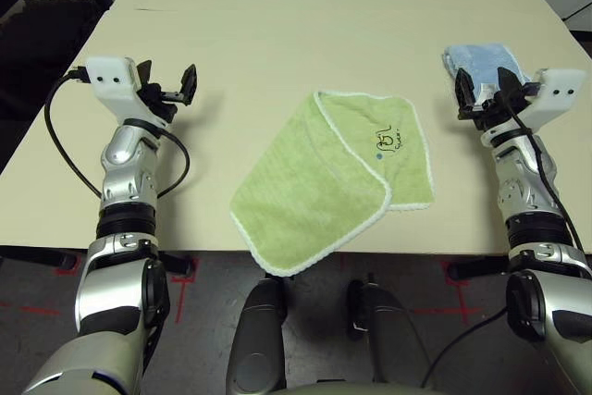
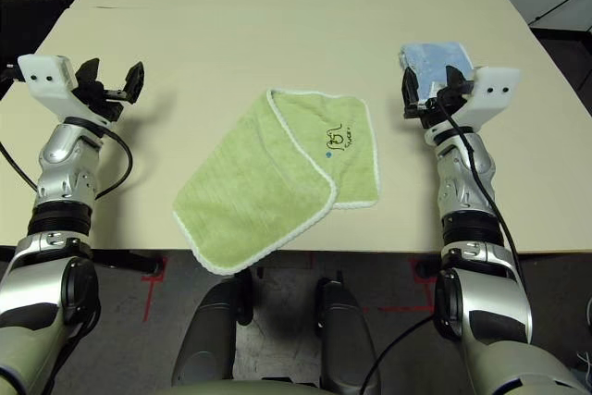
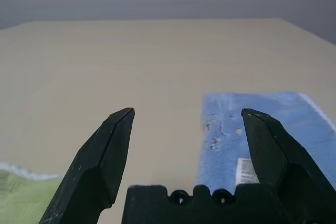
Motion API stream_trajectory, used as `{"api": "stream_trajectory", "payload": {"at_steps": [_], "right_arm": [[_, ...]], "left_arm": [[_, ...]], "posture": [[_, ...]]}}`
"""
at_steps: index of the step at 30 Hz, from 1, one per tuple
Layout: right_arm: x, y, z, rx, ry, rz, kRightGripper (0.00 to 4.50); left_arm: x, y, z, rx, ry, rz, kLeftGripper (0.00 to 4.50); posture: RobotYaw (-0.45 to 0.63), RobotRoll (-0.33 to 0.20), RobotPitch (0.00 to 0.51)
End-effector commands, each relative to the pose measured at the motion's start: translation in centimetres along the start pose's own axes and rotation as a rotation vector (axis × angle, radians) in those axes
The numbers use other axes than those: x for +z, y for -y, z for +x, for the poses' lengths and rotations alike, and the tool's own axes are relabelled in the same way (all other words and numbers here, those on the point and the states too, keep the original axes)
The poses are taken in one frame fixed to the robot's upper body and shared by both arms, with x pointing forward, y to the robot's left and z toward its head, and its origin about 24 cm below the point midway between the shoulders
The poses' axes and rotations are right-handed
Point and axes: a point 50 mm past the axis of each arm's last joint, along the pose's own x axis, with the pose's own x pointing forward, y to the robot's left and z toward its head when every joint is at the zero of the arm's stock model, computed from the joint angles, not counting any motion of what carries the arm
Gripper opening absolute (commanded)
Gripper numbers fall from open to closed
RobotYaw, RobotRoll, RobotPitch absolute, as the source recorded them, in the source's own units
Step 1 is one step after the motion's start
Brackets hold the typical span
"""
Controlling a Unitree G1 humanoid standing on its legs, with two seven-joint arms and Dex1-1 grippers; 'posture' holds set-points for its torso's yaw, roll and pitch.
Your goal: Fold the towel and set it aside.
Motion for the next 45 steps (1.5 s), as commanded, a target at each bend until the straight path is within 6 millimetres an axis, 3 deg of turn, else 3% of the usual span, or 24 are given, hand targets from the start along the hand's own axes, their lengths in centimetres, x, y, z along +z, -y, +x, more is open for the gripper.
{"api": "stream_trajectory", "payload": {"at_steps": [1,9,14,22,29,45], "right_arm": [[-0.1,0.1,-0.2,0.049,-0.027,0.019,4.45],[0.8,0.2,0.4,0.156,-0.057,-0.014,4.45],[1.6,0.0,1.5,0.260,-0.119,-0.009,4.45],[1.8,-0.2,3.2,0.403,-0.425,-0.005,4.45],[2.2,-0.9,4.7,0.442,-0.580,-0.099,4.45],[0.3,-3.1,5.4,0.483,-0.670,-0.322,4.45]], "left_arm": [[-0.2,0.2,0.0,-0.167,-0.075,-0.022,4.50],[0.6,1.5,-0.2,-0.578,-0.172,0.090,4.50],[0.6,1.9,-0.6,-0.701,-0.202,0.125,4.50],[0.7,2.9,-0.9,-0.733,-0.149,0.102,4.50],[0.8,3.8,-1.1,-0.759,-0.135,0.085,4.50],[0.4,4.5,-1.8,-0.766,-0.142,0.067,4.50]], "posture": [[0.01,0.000,0.190],[0.03,0.000,0.196],[0.03,0.000,0.203],[0.04,0.000,0.194],[0.05,0.000,0.208],[0.07,0.000,0.201]]}}
